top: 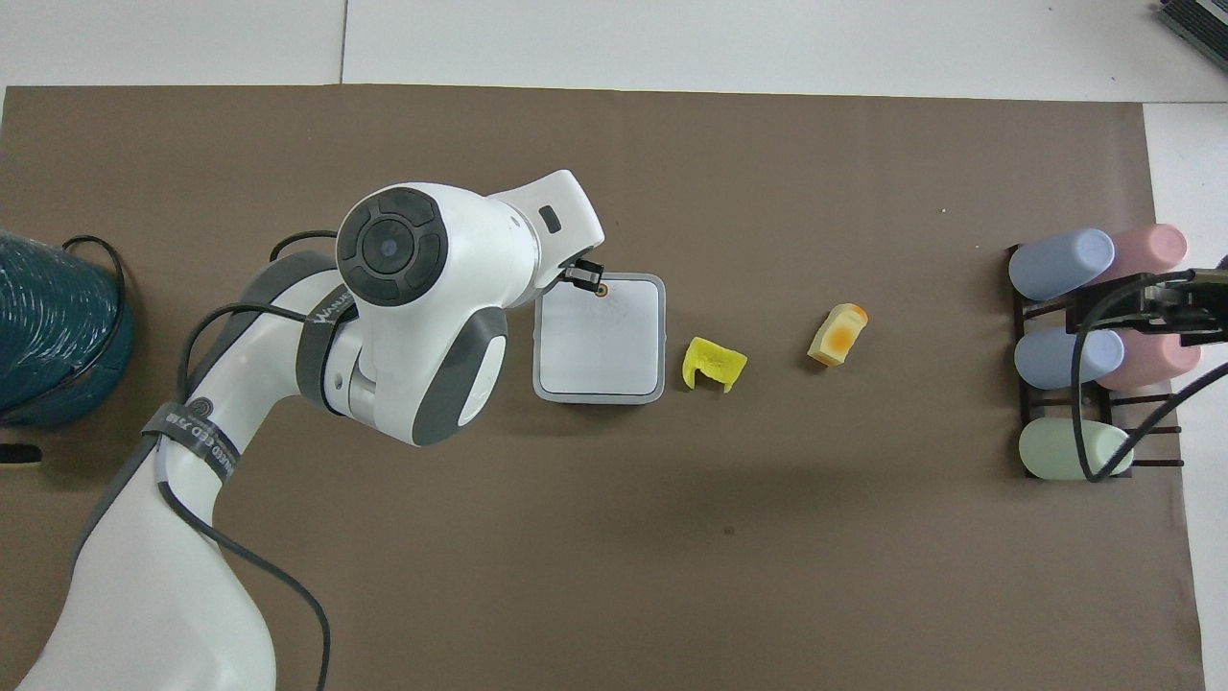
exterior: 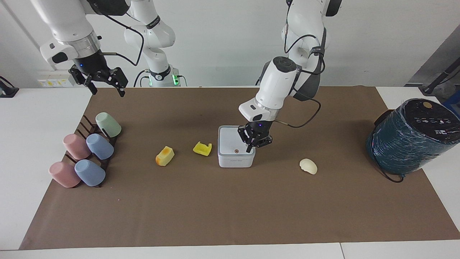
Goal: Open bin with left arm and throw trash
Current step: 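Lift the bin lid open with the left gripper while the right gripper reaches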
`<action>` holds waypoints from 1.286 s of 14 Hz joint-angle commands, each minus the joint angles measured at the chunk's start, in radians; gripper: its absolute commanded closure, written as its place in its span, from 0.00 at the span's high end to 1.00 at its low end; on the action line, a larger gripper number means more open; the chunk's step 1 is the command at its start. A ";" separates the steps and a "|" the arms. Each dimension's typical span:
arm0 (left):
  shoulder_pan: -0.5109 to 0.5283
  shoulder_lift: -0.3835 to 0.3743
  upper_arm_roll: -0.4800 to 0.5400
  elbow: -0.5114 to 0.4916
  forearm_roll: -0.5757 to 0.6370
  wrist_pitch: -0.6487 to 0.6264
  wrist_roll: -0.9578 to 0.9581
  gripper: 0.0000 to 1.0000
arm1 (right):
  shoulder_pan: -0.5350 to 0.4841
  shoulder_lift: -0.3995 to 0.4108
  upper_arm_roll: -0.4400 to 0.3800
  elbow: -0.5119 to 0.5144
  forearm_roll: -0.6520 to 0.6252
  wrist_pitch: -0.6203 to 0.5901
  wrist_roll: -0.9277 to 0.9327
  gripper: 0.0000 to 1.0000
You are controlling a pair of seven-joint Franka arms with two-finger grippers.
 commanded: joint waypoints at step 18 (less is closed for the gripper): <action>0.033 -0.273 0.033 -0.025 -0.006 -0.444 0.005 0.00 | 0.164 0.219 0.015 -0.314 0.084 0.613 0.096 1.00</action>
